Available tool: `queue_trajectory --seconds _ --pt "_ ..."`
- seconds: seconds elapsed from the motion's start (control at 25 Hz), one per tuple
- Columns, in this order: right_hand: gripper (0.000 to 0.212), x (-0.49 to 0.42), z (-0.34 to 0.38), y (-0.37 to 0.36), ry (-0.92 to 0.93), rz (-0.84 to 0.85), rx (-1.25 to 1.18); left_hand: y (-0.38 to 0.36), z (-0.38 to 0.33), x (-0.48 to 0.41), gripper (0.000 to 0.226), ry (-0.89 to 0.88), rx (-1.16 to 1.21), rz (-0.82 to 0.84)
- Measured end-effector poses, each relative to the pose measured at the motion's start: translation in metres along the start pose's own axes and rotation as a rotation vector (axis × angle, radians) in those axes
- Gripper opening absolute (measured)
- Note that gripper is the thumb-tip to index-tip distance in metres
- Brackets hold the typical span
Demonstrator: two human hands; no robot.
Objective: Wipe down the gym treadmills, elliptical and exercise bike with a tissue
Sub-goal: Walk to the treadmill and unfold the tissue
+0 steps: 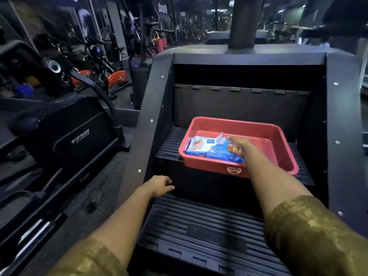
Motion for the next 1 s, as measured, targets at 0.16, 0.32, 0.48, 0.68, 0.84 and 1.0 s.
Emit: queue_trajectory --seconds 0.16,0.32,0.48,0.68,0.84,1.0 --pt "0.029 -0.012 -0.001 -0.021 -0.038 0.067 0.175 -0.006 0.011 -0.010 0.047 0.053 0.011 0.031" --pt "0.015 -0.011 0.004 -0.020 -0.019 -0.012 0.052 -0.008 0.011 -0.015 0.047 0.049 0.018 0.026" --pt "0.013 0.003 0.007 0.000 0.060 -0.136 -0.109 -0.008 0.002 -0.011 0.048 0.018 0.040 0.033" --pt "0.021 0.029 0.015 0.017 0.177 -0.290 -0.368 -0.012 -0.009 0.006 0.047 -0.036 0.046 0.026" --pt "0.026 0.053 0.025 0.024 0.223 -0.264 -0.376 -0.014 -0.010 0.024 0.047 -0.060 0.038 0.030" --pt "0.026 0.092 0.029 0.027 0.228 -0.189 -0.422 -0.013 -0.014 0.043 0.047 -0.080 0.045 0.031"
Point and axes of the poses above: each hand's wrist, its own x-axis away from the middle knuckle, its own y-axis out of the back of the hand, z = x × y, the point moved 5 cm from there along -x, towards the middle knuckle, and after that the axes turned 11 degrees about y, right-handed, at the moved point
